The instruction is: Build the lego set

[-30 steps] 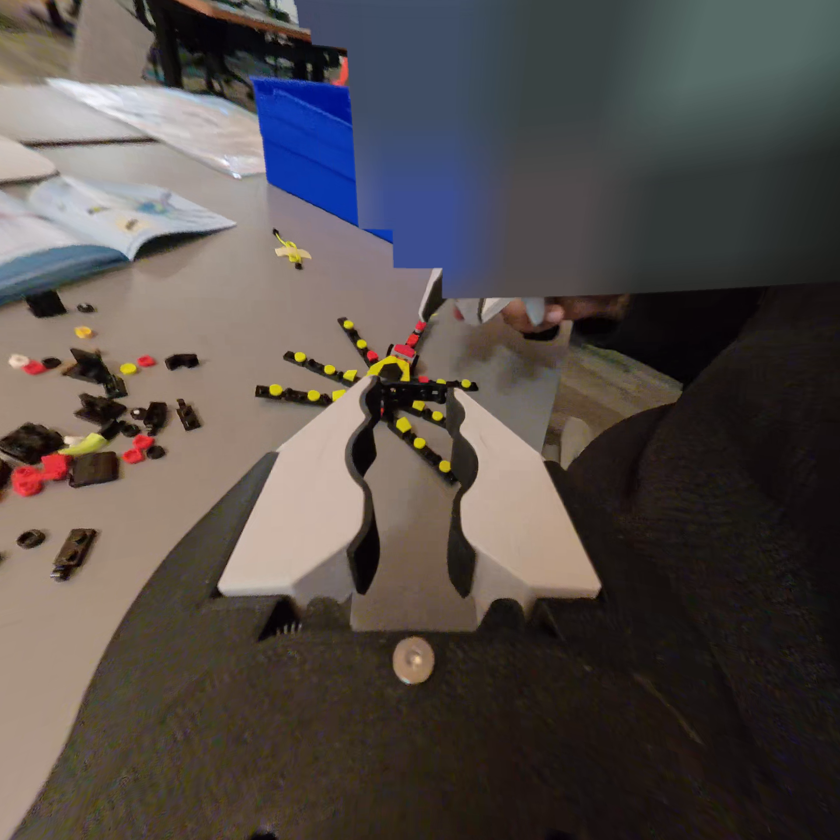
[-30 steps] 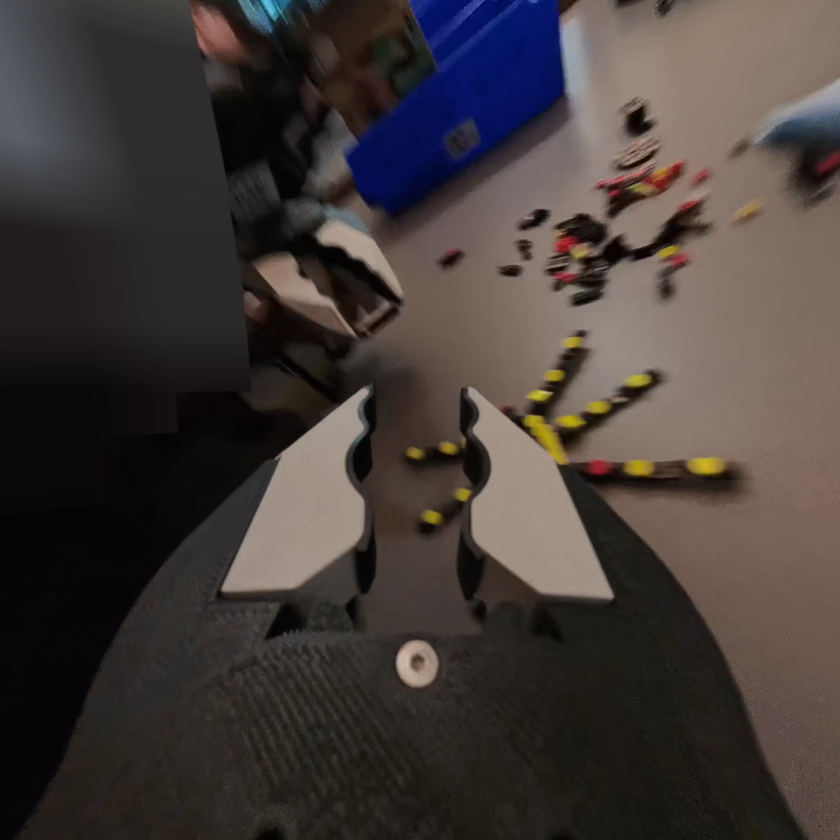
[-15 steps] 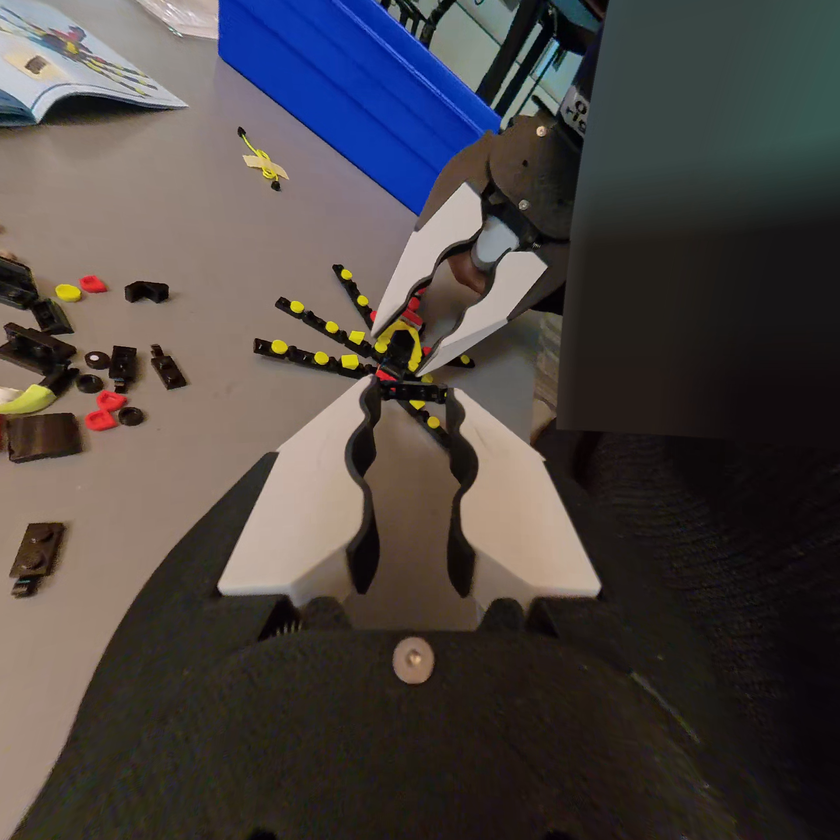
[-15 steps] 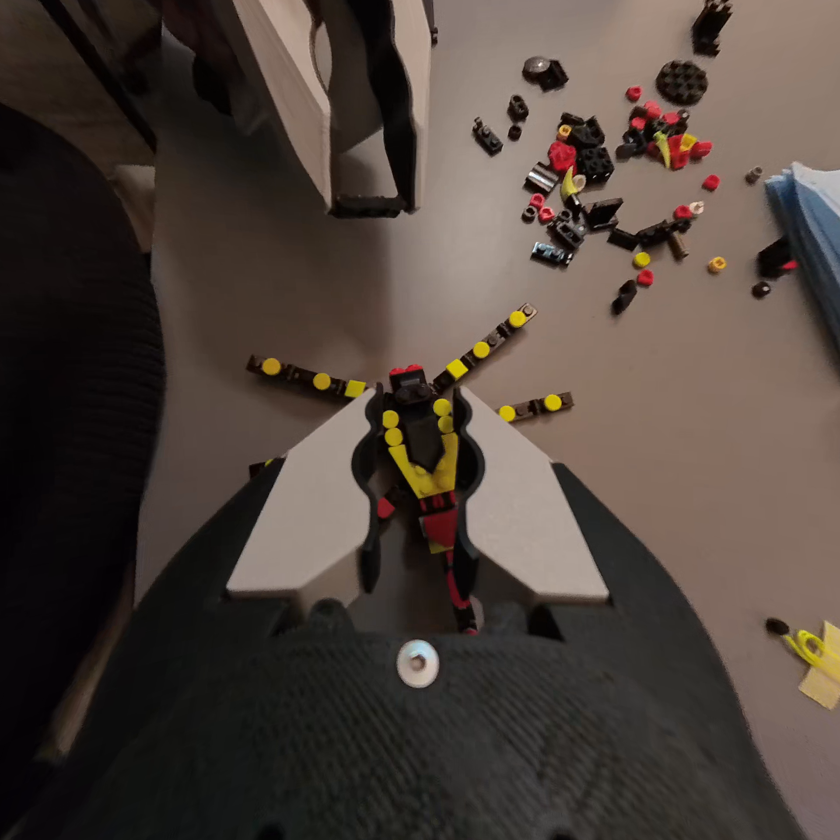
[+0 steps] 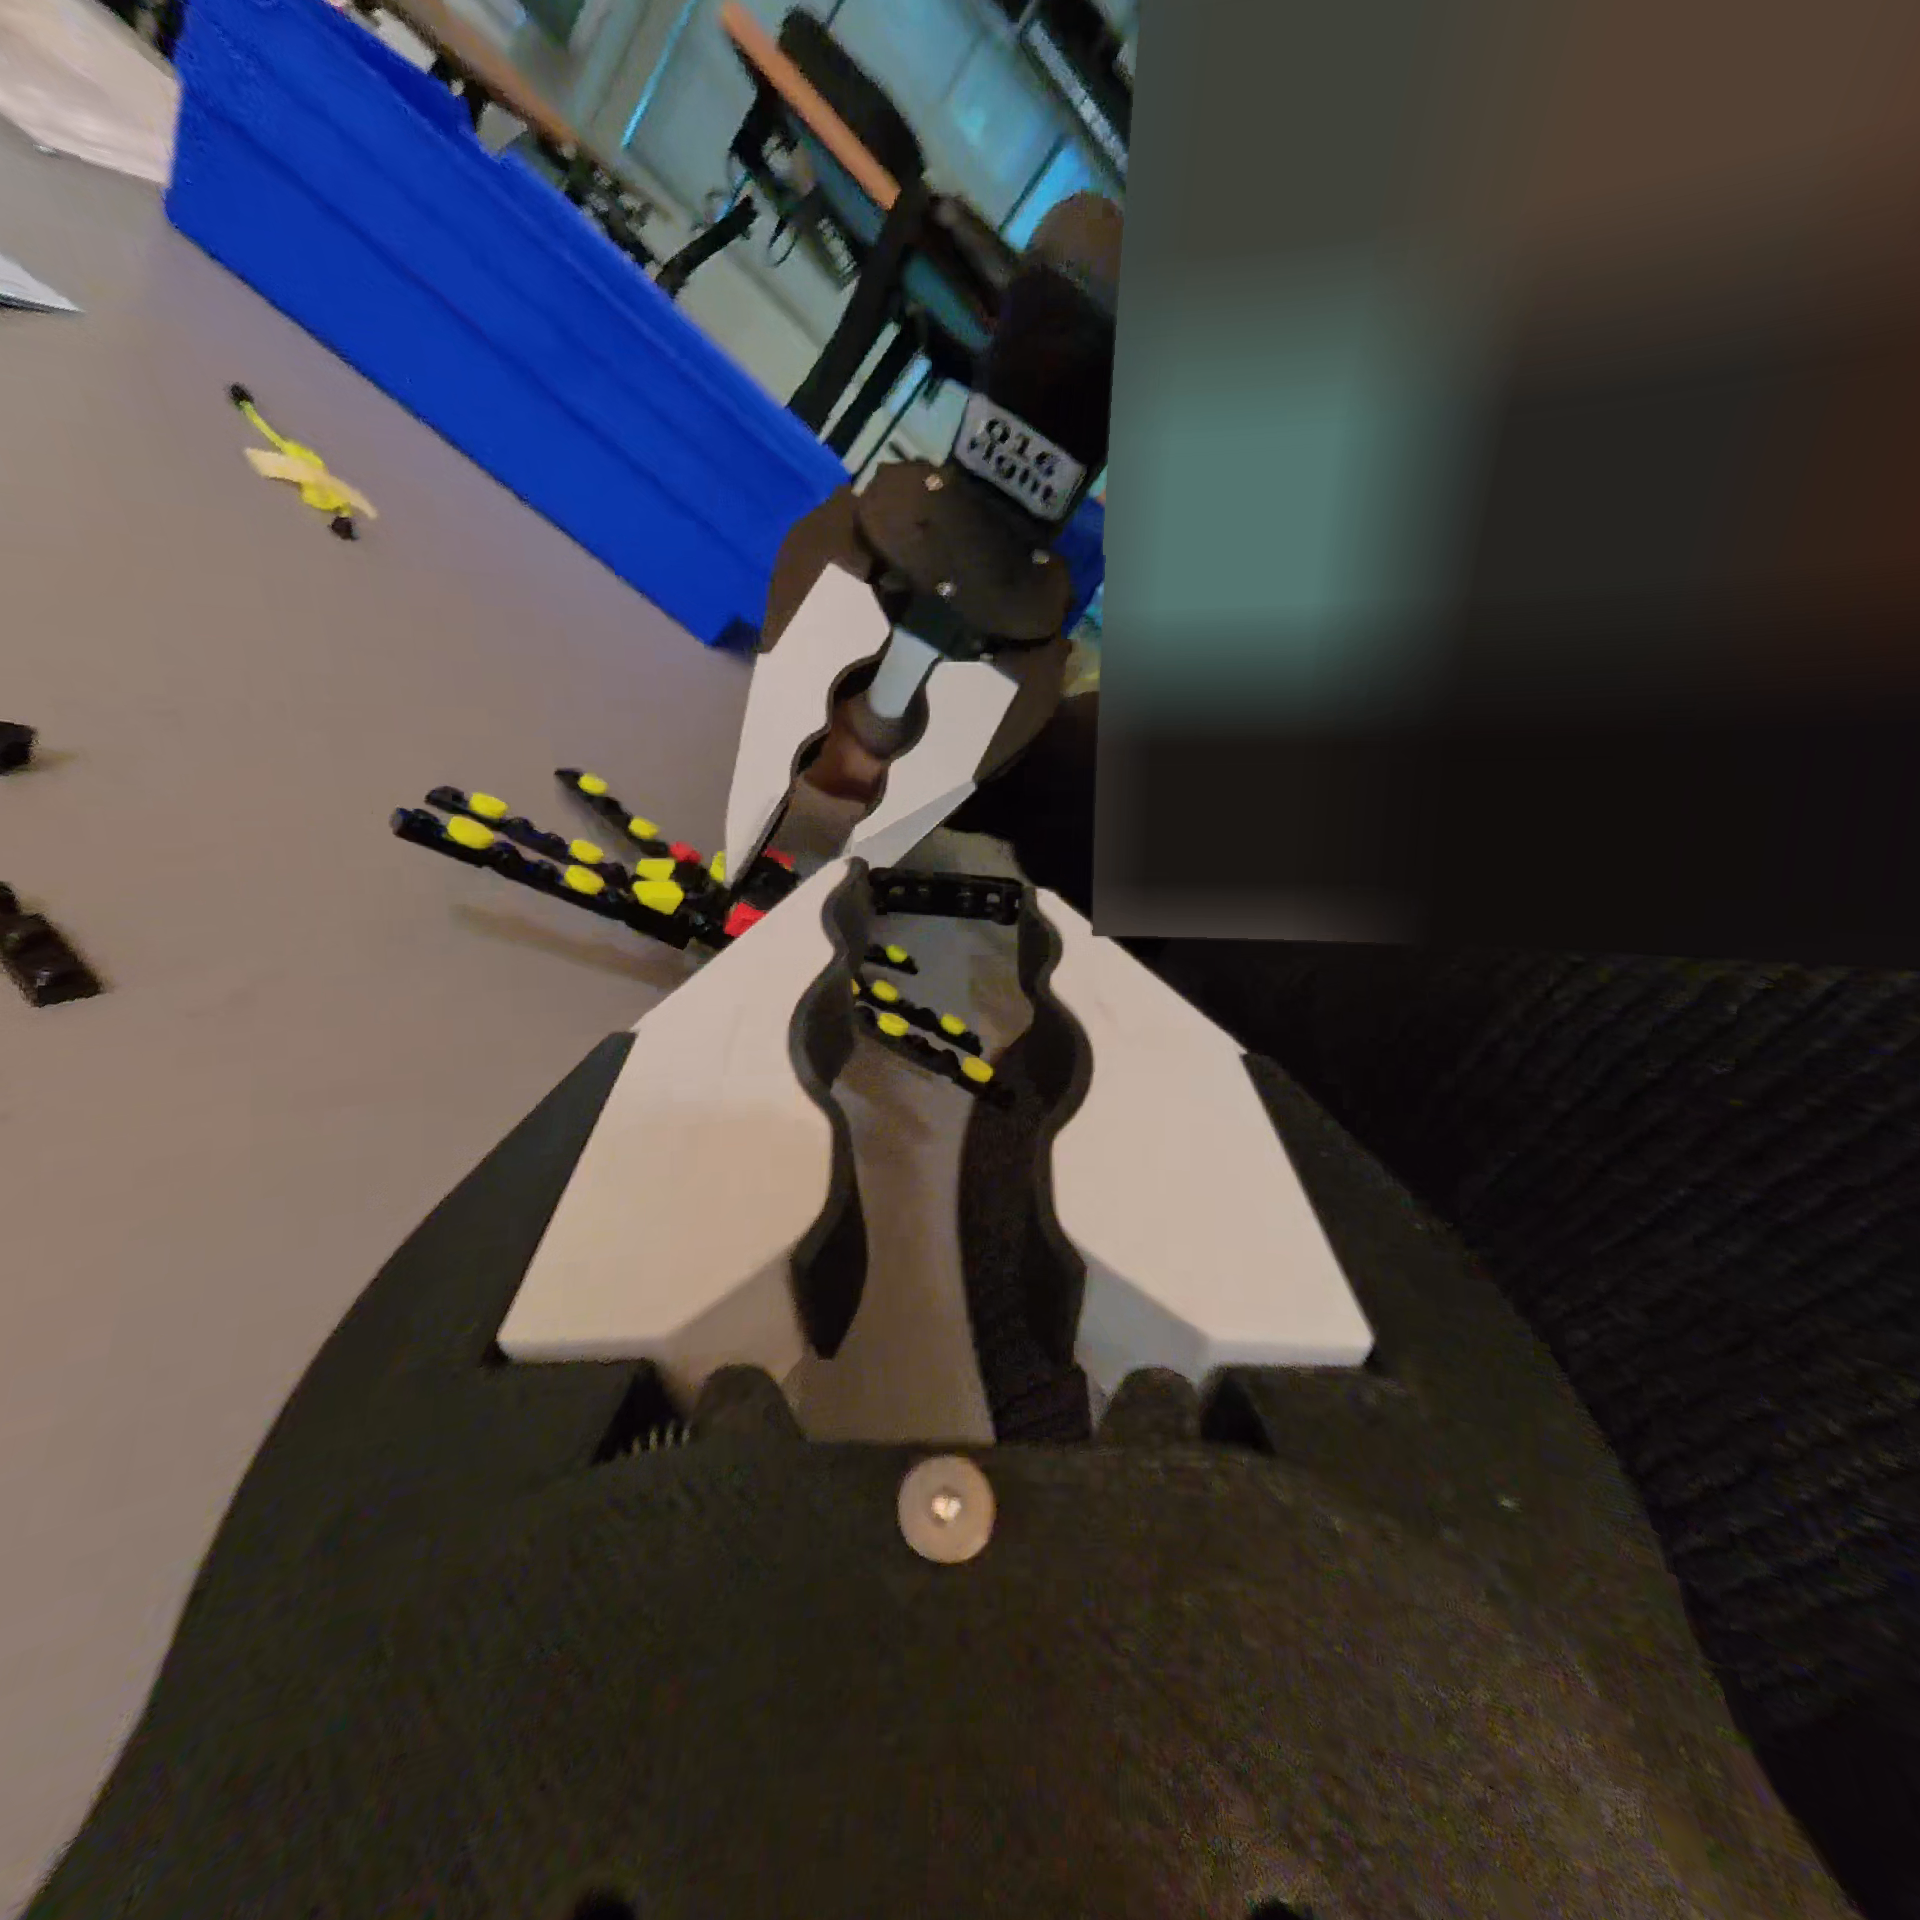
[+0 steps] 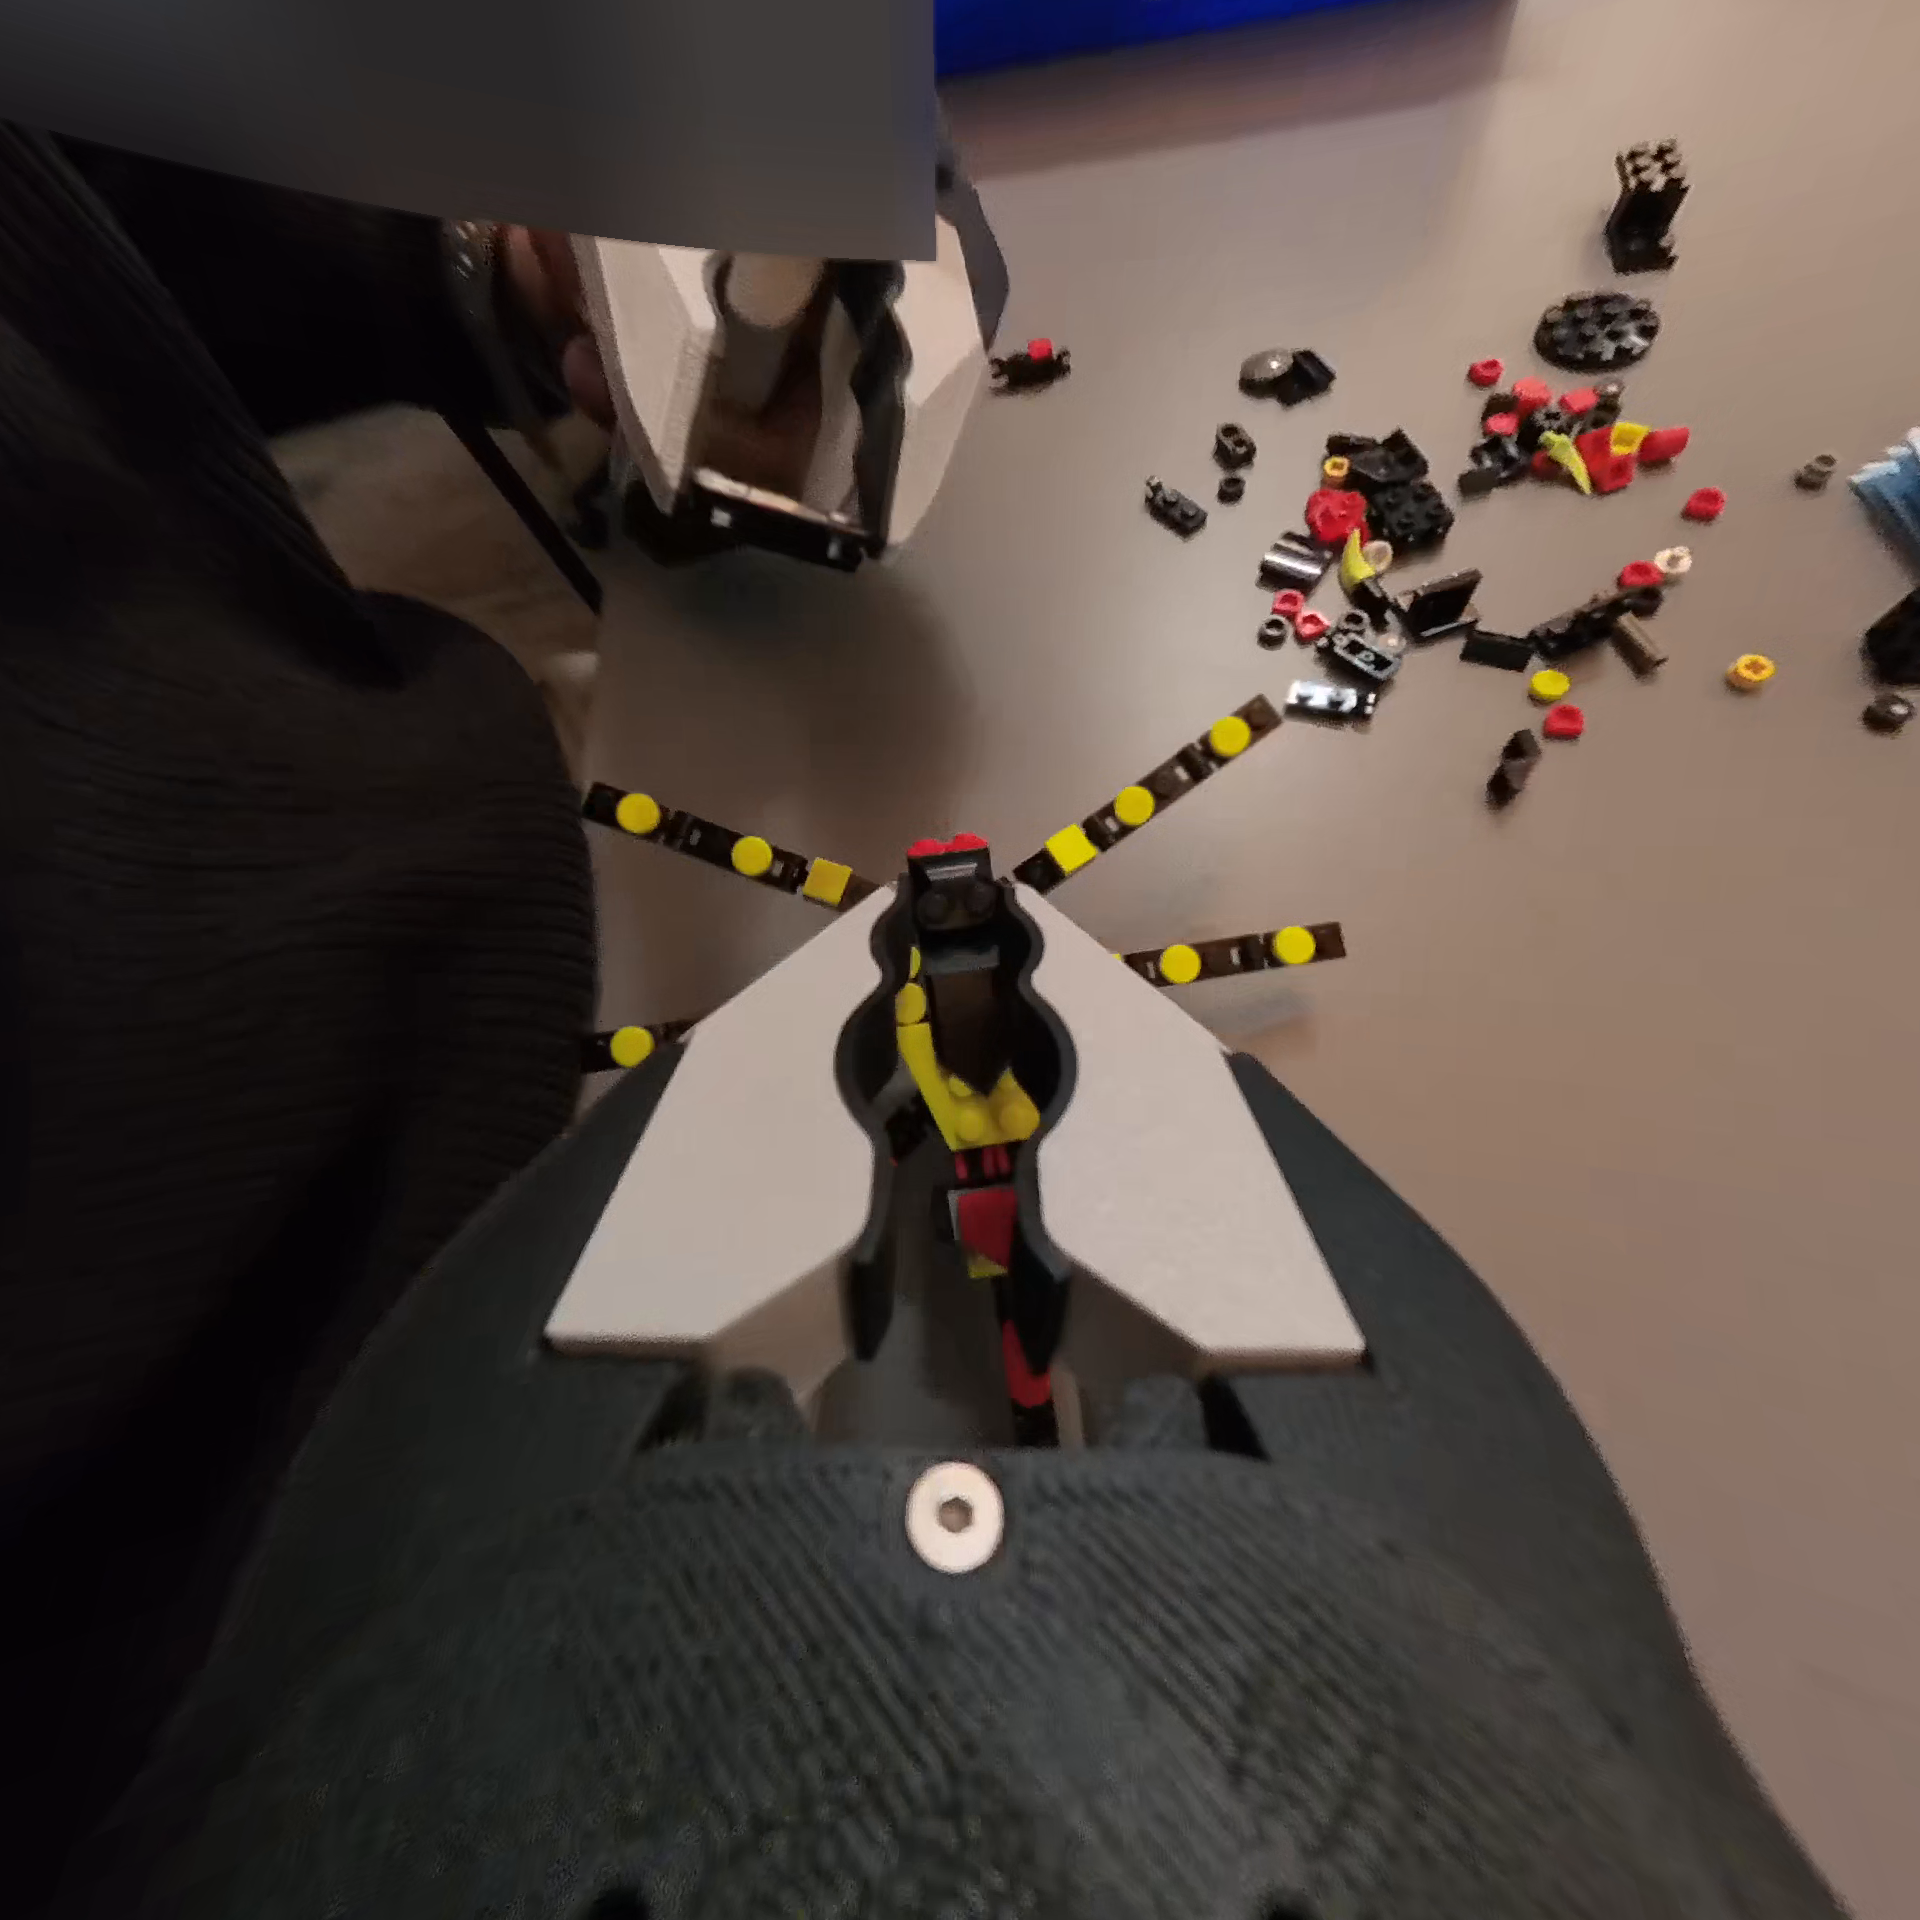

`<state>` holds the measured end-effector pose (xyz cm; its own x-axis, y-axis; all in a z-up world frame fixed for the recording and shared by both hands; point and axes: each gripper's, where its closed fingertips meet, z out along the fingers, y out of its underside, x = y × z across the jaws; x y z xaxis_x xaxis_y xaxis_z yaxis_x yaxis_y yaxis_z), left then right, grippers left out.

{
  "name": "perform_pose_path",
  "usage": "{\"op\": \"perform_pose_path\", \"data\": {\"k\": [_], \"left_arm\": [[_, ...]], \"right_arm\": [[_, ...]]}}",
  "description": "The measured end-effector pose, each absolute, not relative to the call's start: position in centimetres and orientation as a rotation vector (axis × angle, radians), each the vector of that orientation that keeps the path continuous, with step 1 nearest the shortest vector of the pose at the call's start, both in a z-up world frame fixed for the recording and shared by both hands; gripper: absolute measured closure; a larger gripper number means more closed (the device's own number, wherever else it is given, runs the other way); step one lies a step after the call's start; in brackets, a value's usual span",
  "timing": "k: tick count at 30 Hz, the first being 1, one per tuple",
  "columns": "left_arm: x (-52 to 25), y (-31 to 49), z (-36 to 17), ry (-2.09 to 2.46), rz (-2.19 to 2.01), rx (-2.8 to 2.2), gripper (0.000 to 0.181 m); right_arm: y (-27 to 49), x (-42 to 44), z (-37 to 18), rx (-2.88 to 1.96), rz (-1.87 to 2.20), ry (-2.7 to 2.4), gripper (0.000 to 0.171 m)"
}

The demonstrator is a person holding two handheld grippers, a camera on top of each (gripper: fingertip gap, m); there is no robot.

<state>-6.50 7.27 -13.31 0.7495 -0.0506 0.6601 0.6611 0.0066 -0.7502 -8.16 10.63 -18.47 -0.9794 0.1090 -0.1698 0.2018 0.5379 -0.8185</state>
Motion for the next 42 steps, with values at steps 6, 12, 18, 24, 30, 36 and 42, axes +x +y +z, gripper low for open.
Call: {"op": "perform_pose_path", "data": {"k": [6,12,18,24,30,36,42], "left_arm": [[-6.3,7.6,-11.6,-0.511,-0.721,-1.32,0.156],[-6.2,8.7,-12.8,-0.514,-0.672,-1.403,0.157],[-6.7,9.3,-16.3,-0.511,-0.438,-1.669,0.155],[-5.8,10.0,-18.1,-0.414,-0.272,-1.889,0.155],[-5.1,10.1,-18.5,-0.369,-0.255,-1.933,0.155],[-4.9,9.9,-18.5,-0.377,-0.298,-1.927,0.155],[-5.0,10.0,-18.3,-0.385,-0.301,-1.912,0.155]], "right_arm": [[11.1,-7.2,-17.6,0.27,-1.49,2.557,0.157],[11.3,-6.8,-16.7,0.286,-1.532,2.463,0.157],[10.9,-6.4,-16.9,0.307,-1.514,2.415,0.157],[10.3,-6.0,-18.1,0.283,-1.452,2.45,0.157],[10.1,-5.7,-18.8,0.262,-1.419,2.476,0.157],[9.9,-5.5,-18.6,0.252,-1.436,2.442,0.157],[9.9,-5.6,-18.4,0.244,-1.467,2.443,0.157]]}}
